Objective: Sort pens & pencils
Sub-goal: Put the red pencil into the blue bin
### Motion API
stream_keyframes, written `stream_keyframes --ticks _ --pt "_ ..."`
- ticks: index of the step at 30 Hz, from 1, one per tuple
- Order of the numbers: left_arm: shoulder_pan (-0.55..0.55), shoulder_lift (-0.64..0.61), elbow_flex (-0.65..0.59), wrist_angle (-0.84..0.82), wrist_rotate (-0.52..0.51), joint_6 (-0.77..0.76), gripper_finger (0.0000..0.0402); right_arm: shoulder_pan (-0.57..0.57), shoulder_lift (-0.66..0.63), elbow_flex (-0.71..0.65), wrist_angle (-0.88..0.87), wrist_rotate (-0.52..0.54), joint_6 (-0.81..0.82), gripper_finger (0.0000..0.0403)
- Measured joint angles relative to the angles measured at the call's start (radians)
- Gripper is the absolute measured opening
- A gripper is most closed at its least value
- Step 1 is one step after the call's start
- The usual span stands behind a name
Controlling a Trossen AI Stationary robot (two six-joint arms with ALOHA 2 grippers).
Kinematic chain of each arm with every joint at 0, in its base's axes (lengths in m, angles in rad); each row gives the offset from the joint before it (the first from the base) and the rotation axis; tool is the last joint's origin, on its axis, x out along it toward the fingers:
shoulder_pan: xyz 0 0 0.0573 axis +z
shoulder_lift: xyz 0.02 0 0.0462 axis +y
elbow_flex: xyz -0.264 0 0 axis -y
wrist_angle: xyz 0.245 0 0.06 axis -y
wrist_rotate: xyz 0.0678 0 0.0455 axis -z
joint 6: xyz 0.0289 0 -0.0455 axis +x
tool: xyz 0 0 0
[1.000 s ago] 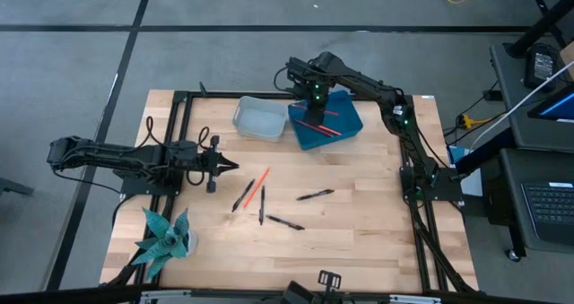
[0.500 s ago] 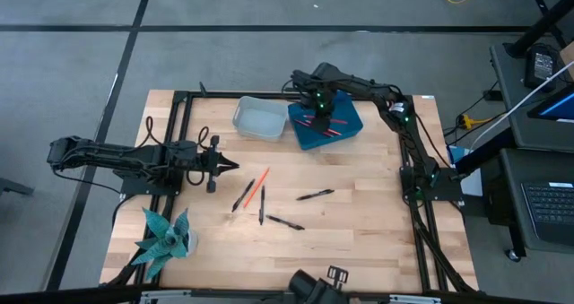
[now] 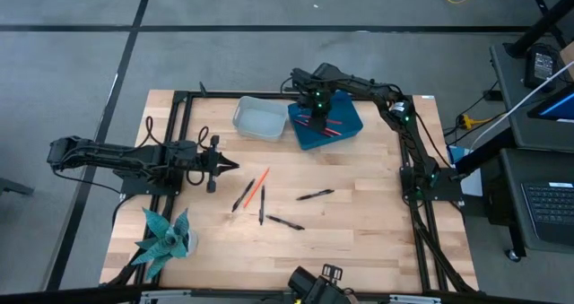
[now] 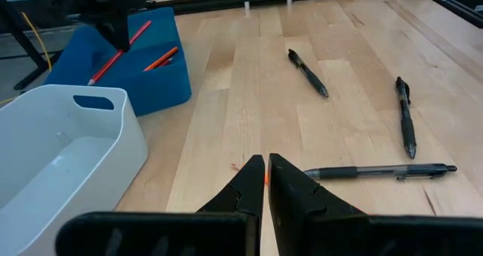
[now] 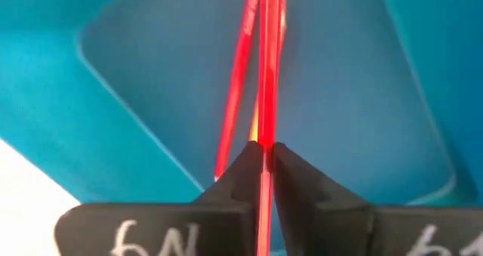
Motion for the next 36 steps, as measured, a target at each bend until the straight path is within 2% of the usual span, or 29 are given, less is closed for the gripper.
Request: stream_keyframes --ticks 5,36 --pt "0.000 0.000 0.000 0.000 0.000 0.000 0.0014 0.000 0.000 0.000 0.006 -0.003 -0.003 0.0020" --pt "0.000 0.000 0.000 0.000 0.000 -0.002 0.0014 0.000 0.000 0.000 0.064 -0.004 0.002 0.0028"
